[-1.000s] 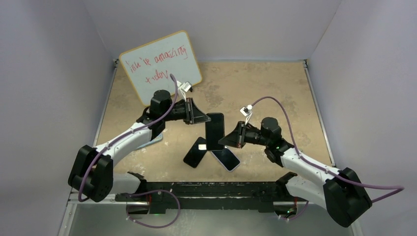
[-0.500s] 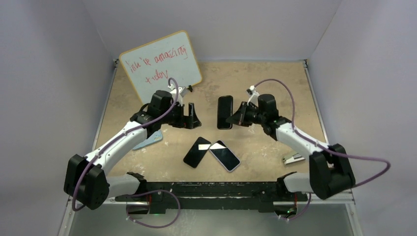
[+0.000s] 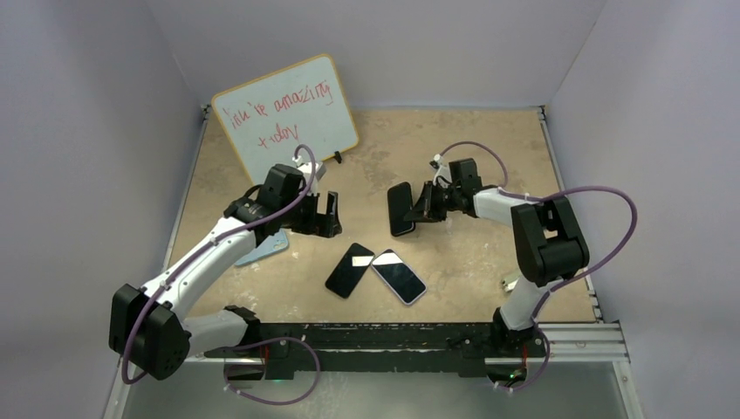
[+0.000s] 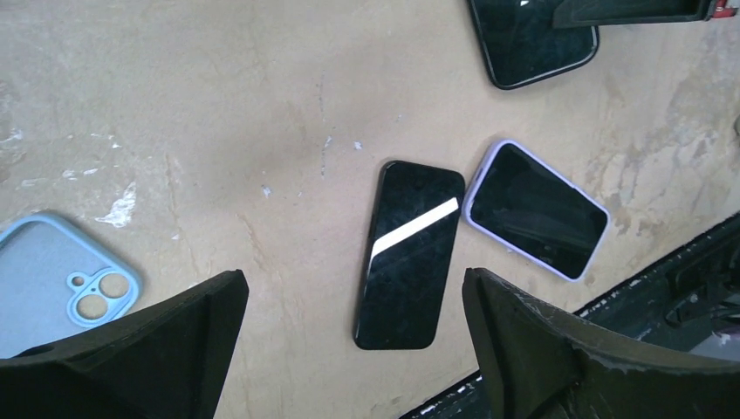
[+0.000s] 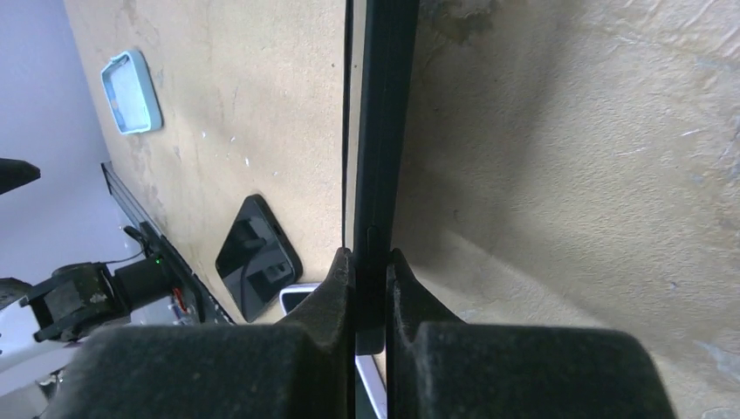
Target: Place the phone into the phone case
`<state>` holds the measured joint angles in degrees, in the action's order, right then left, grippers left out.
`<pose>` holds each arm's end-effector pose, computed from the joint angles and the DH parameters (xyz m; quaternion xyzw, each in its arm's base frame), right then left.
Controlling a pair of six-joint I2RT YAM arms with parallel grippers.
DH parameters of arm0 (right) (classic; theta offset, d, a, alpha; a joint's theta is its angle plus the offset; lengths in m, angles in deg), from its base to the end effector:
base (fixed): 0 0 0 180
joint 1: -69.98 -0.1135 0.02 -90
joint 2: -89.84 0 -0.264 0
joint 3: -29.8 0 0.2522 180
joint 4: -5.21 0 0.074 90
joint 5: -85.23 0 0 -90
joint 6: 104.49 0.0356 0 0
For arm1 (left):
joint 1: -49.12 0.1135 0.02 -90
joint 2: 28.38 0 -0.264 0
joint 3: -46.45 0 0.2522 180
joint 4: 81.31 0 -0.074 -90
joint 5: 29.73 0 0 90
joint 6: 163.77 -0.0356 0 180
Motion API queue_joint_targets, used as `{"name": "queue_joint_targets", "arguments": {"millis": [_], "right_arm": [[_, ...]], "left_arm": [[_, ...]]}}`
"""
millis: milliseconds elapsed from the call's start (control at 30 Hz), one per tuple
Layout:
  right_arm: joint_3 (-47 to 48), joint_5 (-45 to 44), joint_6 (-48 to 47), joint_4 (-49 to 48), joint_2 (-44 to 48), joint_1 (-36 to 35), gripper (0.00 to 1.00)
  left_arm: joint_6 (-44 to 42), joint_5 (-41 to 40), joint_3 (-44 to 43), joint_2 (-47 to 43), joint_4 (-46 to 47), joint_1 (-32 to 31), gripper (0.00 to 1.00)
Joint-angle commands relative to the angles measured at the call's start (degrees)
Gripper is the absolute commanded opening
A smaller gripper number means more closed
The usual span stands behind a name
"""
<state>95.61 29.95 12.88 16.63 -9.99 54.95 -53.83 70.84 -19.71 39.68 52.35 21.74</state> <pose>0.3294 0.1095 0.1589 -0.0175 0.8902 0.3883 0.2375 0.2155 -0.1189 0.2687 0.0931 0.9263 -0.2212 0.2905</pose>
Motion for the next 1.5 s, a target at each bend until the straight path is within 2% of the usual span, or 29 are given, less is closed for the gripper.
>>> {"name": "queue_joint_targets", "arguments": {"millis": [0,100,233,400,467,500,700,900,967,1067,1167,1233,1467], "right_arm": [[2.88,-1.63,-3.36,-1.36,-1.09,1.65,0.1],[2.72,-3.68,-3.45,-1.72,-1.73,1.92,0.29],[2.92,-5.56,-4.26,-0.13,-1.99,1.93,0.47],[0.4,-8.7,-4.07,1.76,3.2,1.93,0.71],[-0.39,-10.06,-4.0,2.16,6.02,1.93,0.93],[-0.83,-10.42,-3.81,2.17,7.47,1.93,0.98],[-5.87,-6.87,-0.4,-0.17,17.58,1.93,0.99],[-10.98,-4.19,2.54,-1.81,28.76,1.71,0.99],[-12.69,-4.05,3.48,-2.62,32.0,1.67,0.99],[-14.96,-2.6,4.51,-4.06,35.22,1.65,0.99],[-15.97,-1.81,4.19,-4.22,36.58,1.62,0.99],[-16.56,-1.64,4.12,-4.32,37.1,1.62,0.99],[-19.0,0.42,4.56,-6.49,37.87,1.65,0.99]], "left_arm": [[2.32,-5.18,-1.04,0.67,-1.56,0.84,0.99],[3.23,-5.56,-0.11,1.68,-1.35,1.25,1.0],[2.31,-7.57,0.98,3.34,-2.27,2.2,1.0],[0.98,-7.46,-0.9,7.87,-4.49,5.07,1.0],[0.59,-9.96,-2.3,9.9,-5.92,6.9,1.0],[0.62,-10.4,-2.51,10.71,-6.07,7.92,1.0],[0.67,-8.89,-1.25,13.02,-5.16,16.51,0.96],[-0.44,-12.11,-4.47,18.28,-7.44,22.0,0.89],[0.0,-14.0,-4.81,17.9,-6.81,22.86,0.87],[0.69,-11.79,-4.82,18.59,-5.03,23.5,0.81],[0.87,-6.54,-4.76,21.25,-2.64,23.51,0.64],[1.72,-4.96,-4.73,23.47,-2.3,23.51,0.58],[4.84,-1.27,-0.89,26.01,2.07,23.34,0.54]]}}
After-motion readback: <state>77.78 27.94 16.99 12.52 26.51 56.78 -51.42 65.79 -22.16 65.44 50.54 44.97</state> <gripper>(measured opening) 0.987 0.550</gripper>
